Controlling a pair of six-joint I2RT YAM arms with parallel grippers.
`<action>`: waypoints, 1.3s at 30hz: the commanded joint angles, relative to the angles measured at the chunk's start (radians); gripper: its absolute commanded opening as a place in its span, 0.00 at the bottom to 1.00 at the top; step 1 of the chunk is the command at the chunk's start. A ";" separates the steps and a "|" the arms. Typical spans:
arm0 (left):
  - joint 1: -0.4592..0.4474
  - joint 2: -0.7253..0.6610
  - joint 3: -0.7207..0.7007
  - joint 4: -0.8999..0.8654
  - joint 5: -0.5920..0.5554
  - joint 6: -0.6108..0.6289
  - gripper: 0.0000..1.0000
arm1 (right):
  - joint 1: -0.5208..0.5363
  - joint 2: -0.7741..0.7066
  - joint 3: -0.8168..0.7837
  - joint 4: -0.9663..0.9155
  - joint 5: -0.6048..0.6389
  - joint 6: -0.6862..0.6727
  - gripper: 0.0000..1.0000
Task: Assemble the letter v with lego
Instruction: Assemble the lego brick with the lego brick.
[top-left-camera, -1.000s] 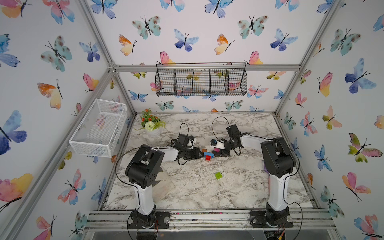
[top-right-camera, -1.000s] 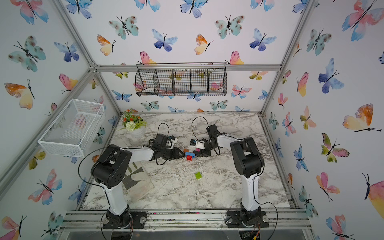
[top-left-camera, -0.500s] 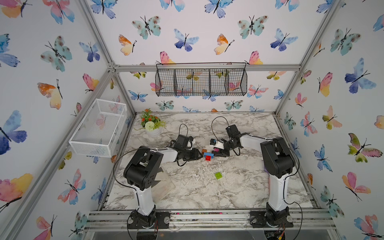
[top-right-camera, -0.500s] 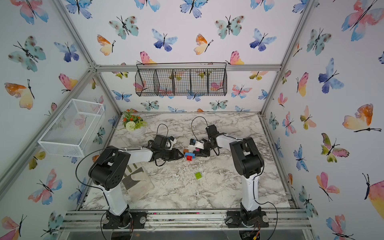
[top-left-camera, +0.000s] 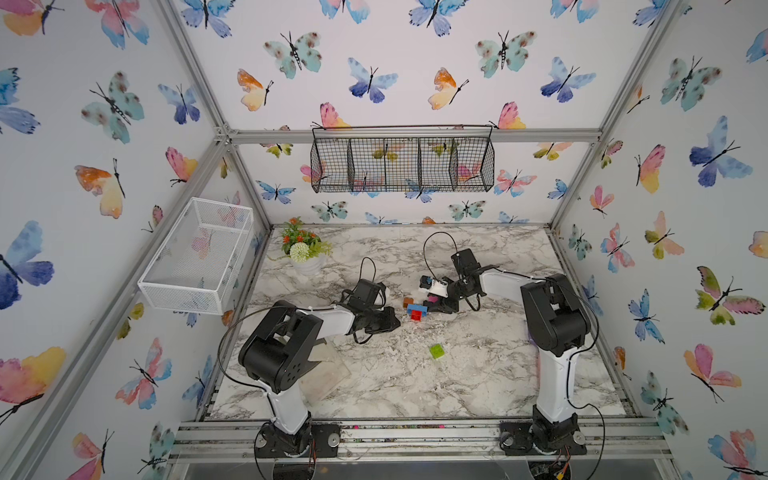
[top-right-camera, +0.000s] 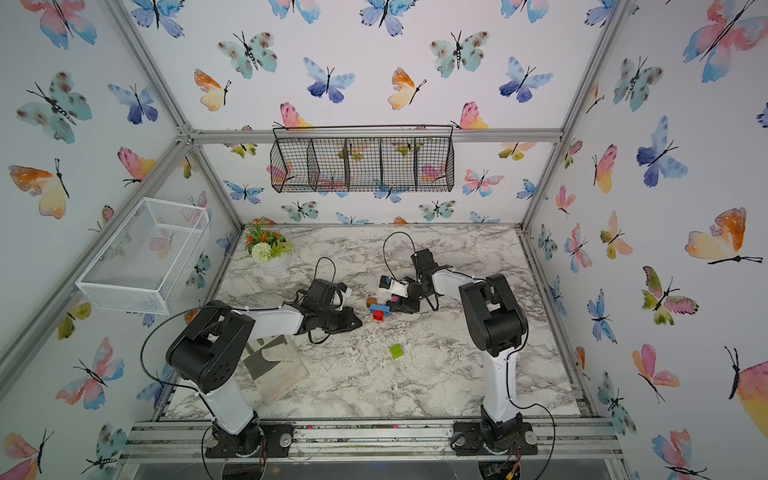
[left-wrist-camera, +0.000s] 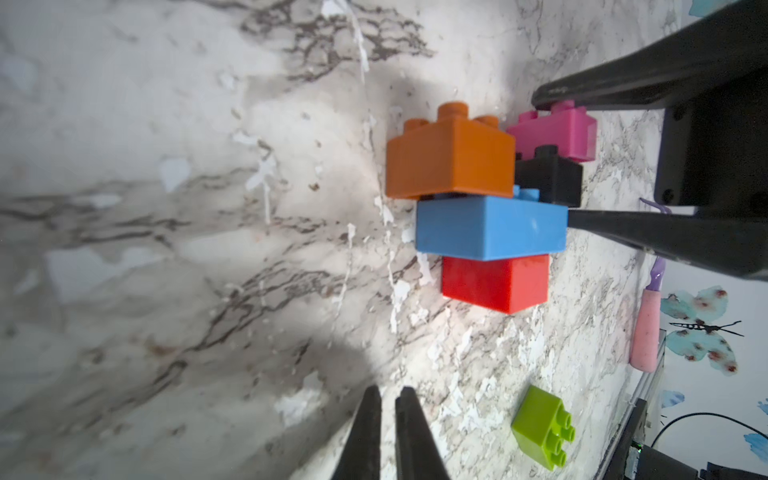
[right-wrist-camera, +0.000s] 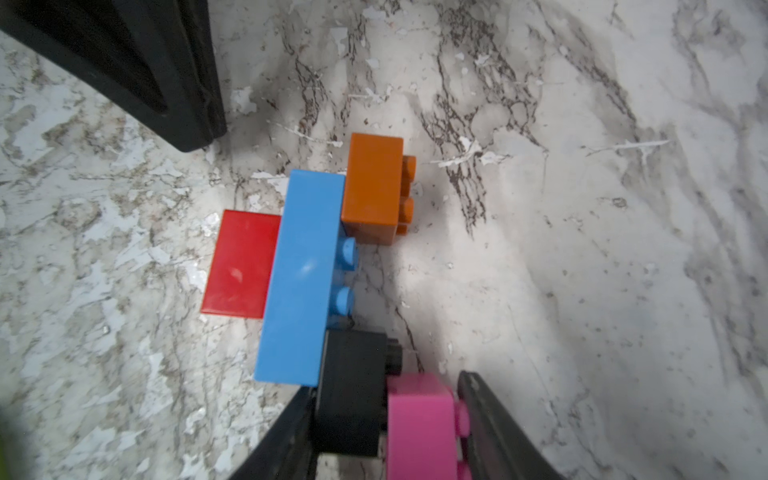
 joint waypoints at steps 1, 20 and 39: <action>-0.015 0.020 0.035 0.000 -0.052 -0.028 0.09 | 0.005 0.019 0.022 -0.026 0.007 0.017 0.53; -0.051 0.077 0.077 0.048 -0.070 -0.071 0.07 | 0.004 0.043 0.049 -0.061 0.001 0.021 0.51; -0.051 0.087 0.080 0.046 -0.062 -0.062 0.07 | 0.004 0.068 0.074 -0.111 -0.010 0.007 0.43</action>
